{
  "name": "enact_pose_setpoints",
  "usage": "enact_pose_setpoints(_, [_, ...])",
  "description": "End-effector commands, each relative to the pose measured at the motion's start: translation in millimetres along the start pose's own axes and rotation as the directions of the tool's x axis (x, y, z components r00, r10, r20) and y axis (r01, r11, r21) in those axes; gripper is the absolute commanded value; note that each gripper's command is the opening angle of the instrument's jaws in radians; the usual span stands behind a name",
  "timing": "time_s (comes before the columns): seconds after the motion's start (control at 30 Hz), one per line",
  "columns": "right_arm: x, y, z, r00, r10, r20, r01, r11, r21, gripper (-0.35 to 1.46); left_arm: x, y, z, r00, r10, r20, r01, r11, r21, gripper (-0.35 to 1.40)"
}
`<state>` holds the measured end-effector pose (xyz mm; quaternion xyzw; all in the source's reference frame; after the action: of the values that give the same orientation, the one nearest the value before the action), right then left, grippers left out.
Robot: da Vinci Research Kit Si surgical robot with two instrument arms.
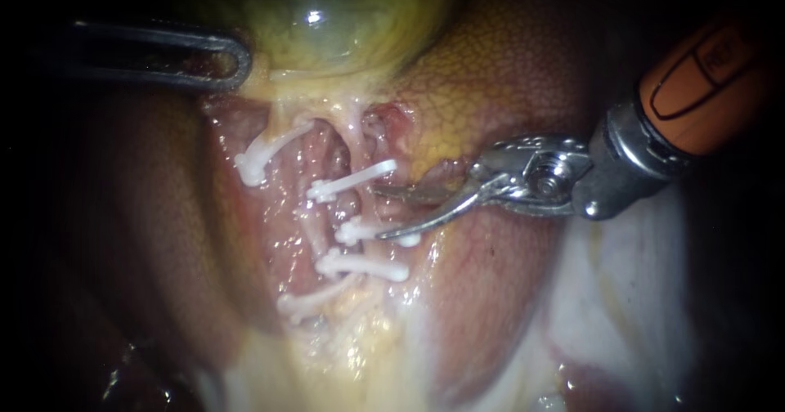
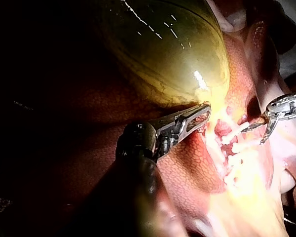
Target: Go to the cutting position right tube
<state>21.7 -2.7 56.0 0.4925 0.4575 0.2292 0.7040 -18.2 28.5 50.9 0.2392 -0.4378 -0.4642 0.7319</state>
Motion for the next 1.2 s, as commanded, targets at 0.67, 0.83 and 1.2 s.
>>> enact_pose_setpoints(0.67, [-0.5, 1.4, 4.0, 0.998, 0.039, -0.042, -0.038, 0.999, 0.020, 1.13, 0.0, 0.0, 0.0, 1.0000, 0.000, 0.000, 0.000, 1.000, 0.000, -0.35])
enact_pose_setpoints(0.83, [-0.9, 2.2, 5.3, 0.998, 0.044, -0.050, -0.043, 0.999, 0.019, 1.11, 0.0, -0.1, 0.0, 1.0000, 0.000, 0.000, 0.000, 1.000, -0.001, -0.35])
enact_pose_setpoints(1.2, [-0.5, 3.4, 6.3, 0.992, 0.041, -0.117, -0.036, 0.998, 0.049, 1.11, 0.0, -0.1, 0.0, 1.0000, 0.000, 0.000, 0.000, 1.000, -0.001, -0.35])
